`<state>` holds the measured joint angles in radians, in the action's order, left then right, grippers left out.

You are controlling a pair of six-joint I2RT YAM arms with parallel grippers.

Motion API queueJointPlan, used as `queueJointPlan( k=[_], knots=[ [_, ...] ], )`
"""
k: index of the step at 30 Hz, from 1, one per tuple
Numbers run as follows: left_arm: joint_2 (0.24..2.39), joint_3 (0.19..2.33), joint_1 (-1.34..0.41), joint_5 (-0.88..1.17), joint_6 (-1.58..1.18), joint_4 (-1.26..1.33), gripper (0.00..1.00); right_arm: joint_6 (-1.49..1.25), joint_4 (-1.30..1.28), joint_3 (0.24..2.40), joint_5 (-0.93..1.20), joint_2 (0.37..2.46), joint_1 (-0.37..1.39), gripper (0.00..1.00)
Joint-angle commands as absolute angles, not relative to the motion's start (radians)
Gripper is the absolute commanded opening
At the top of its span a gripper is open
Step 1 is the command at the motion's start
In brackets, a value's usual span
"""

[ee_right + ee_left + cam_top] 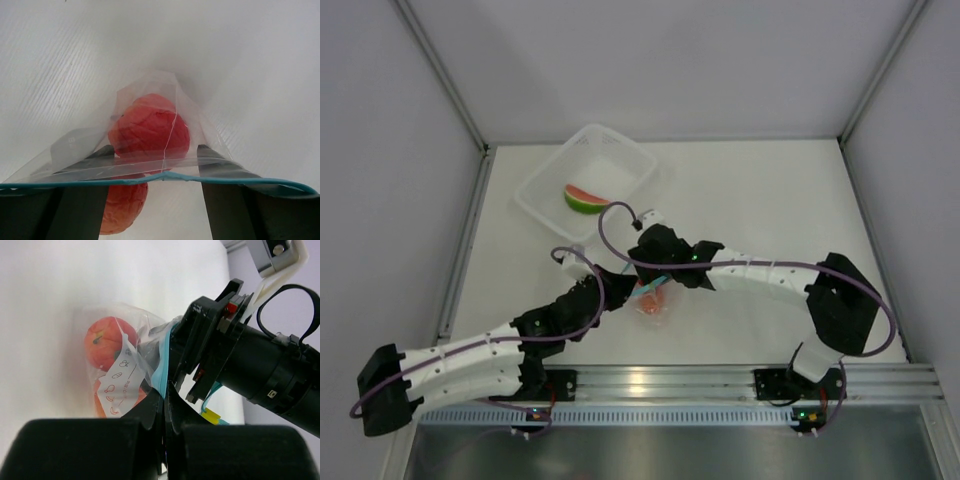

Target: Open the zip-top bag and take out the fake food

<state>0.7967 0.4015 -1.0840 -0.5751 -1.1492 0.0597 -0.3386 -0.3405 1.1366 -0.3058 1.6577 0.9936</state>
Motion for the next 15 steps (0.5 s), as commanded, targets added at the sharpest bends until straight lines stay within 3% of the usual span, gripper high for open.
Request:
queueJointPlan(
  k=[1, 15],
  knots=[
    [0.768, 0.414, -1.095, -0.574, -1.17, 0.126, 0.0, -0.279, -0.488, 1.091, -0.353, 1.586, 0.907, 0.7],
    [0.903, 0.364, -1.092, -0.578, -1.223, 0.126, 0.0, -0.209, -0.5, 1.229, -0.219, 1.776, 0.913, 0.74]
  ],
)
